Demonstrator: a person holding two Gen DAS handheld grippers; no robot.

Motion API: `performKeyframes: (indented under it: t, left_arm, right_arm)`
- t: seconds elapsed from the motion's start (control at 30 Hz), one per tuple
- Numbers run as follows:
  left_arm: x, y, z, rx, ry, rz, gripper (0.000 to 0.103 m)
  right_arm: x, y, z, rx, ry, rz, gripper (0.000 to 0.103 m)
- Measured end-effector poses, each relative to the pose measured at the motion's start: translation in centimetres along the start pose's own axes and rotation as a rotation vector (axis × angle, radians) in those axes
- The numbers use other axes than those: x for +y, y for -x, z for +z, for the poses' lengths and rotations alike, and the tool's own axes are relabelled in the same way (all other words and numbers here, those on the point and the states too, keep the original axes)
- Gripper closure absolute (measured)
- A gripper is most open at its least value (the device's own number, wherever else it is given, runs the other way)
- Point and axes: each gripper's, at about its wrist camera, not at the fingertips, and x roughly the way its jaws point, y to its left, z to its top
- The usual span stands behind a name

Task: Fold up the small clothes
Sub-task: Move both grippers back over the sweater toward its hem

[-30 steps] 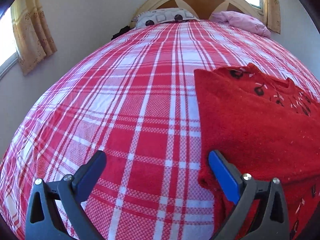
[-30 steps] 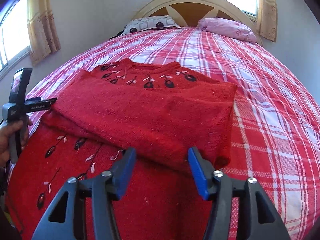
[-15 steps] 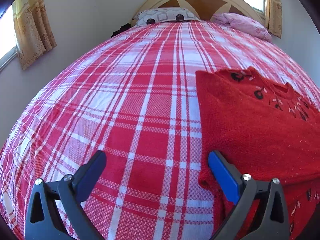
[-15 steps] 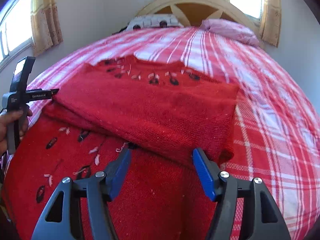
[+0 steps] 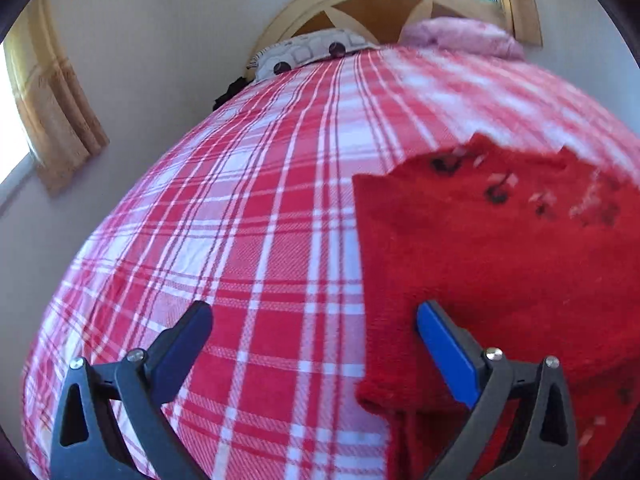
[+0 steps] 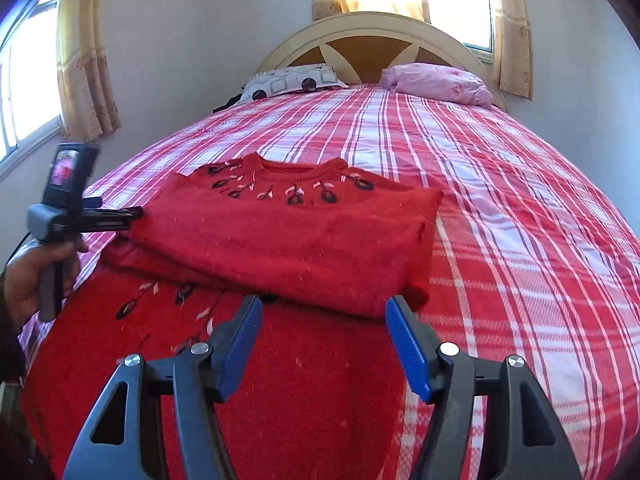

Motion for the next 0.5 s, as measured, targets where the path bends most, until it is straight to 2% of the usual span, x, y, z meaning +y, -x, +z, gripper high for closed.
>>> performKeyframes:
  t: [0.07,0.17,0.33,0.5]
  left_arm:
    - [1.0,-0.5,-0.1,0.010,0.031,-0.015,0.000]
    - [2.0,-1.0,-0.5,0.026,0.053,0.002,0.000]
    - [2.7,-0.5,-0.9,0.034,0.099,-0.073,0.000]
    - [3.6,3.2,-3.7,0.027,0.148,-0.176,0.000]
  right_arm:
    - [-0.2,0.5,-0.6,0.004,0.000,0.004,0.038]
    - [-0.6,1.3,-1.8,0.013,-0.008,0.011,0.038]
    - [-1.3,1.5,-3.4,0.054,-0.026,-0.003,0.038]
    - [-1.9,3.3,-4.9,0.076,-0.073,0.029,0.038]
